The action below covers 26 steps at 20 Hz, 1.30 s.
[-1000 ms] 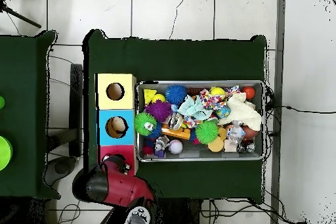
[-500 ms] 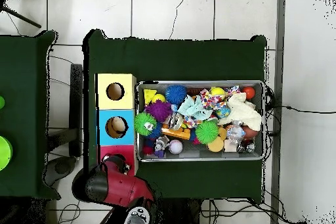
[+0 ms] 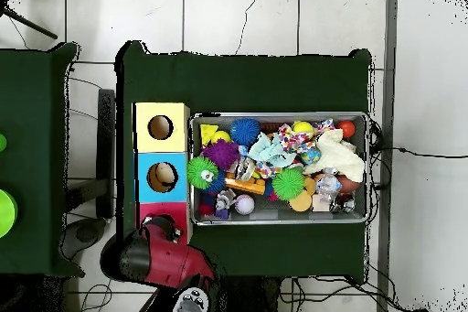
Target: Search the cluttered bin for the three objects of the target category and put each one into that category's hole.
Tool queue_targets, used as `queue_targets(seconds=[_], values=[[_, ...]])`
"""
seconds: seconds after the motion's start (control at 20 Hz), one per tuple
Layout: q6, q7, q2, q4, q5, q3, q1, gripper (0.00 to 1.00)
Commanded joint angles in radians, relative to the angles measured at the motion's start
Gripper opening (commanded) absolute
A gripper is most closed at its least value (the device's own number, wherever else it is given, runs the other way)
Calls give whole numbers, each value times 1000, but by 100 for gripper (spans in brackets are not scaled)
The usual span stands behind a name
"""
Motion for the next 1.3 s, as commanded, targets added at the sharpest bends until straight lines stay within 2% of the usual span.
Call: queue_targets(seconds=[0.05,0.1,0.15,0.25,0.4,0.5,0.55,0.7,0.8,1.05,1.3], values=[[109,162,19,-53,10,19,-57,100],[111,154,-6,-30,0,59,-94,100],[96,145,-33,8,-12,139,-165,100],[20,150,-46,107,-34,383,-365,100],[-126,208,54,174,-121,669,-601,100],[-221,243,210,174,-205,826,-735,100],[-237,248,282,169,-234,877,-784,100],[-290,263,422,144,-323,937,-850,100],[-302,276,467,141,-350,960,-869,100],[-332,325,470,146,-372,958,-848,100],[-364,331,485,139,-392,944,-820,100]])
